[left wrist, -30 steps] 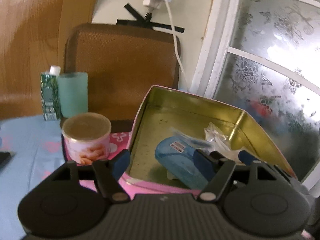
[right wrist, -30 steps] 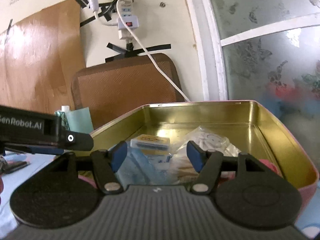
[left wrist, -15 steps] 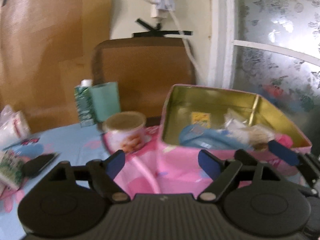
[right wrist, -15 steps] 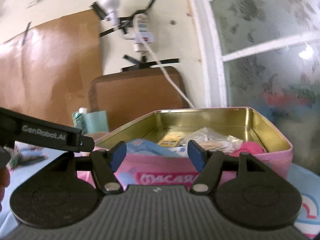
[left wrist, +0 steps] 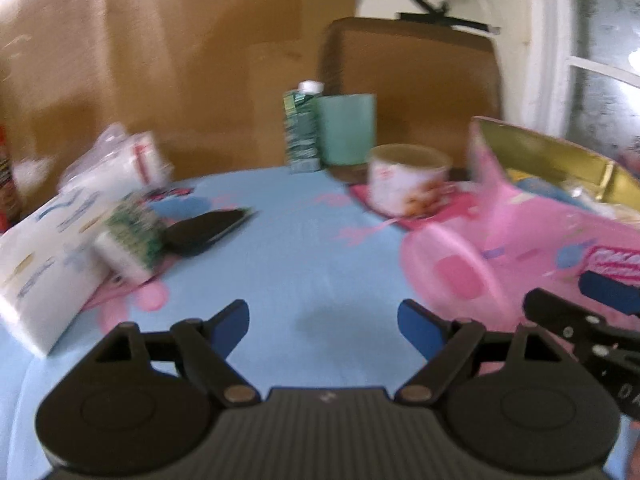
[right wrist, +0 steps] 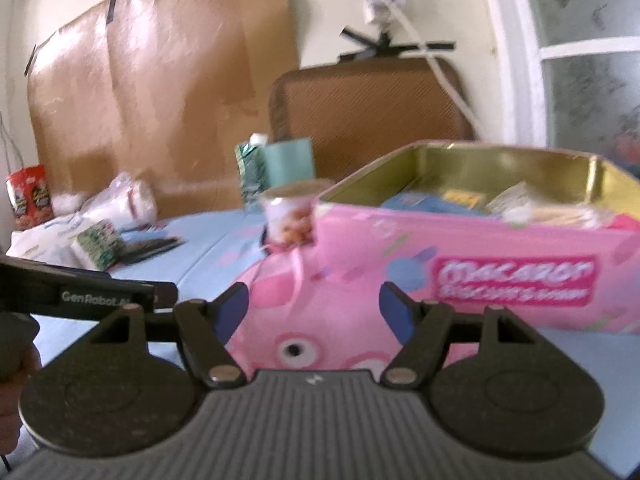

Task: Organize soft objects
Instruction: 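Move the right gripper to the green-patterned small box and grasp it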

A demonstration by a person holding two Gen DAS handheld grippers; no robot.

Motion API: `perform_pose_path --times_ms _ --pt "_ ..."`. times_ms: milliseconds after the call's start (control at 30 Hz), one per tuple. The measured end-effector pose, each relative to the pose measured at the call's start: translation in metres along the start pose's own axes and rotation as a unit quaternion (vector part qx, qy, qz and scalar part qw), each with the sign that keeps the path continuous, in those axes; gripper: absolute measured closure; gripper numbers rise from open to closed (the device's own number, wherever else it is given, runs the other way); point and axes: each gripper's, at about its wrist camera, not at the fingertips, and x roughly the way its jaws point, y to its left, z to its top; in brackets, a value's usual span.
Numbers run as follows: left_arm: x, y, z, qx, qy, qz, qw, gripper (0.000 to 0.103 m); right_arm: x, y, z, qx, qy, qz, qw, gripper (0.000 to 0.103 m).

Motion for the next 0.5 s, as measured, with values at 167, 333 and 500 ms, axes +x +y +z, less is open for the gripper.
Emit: perform_pose_path --times_ms 167,333,500 --pt "0.005 0.037 -0.009 -0.025 0.009 0.037 0.9990 0.016 0.014 0.022 0.002 -0.003 0.038 0.036 0.999 0.029" --pt "0.007 0.074 -0.015 -0.057 0.010 0.066 0.9961 0.016 0.035 0.046 0.005 -0.012 0.073 0.064 0.995 0.029" --pt "0.006 0.107 -0.017 -0.087 0.001 0.091 0.9921 0.016 0.050 0.069 0.006 -0.032 0.093 0.086 0.991 0.029"
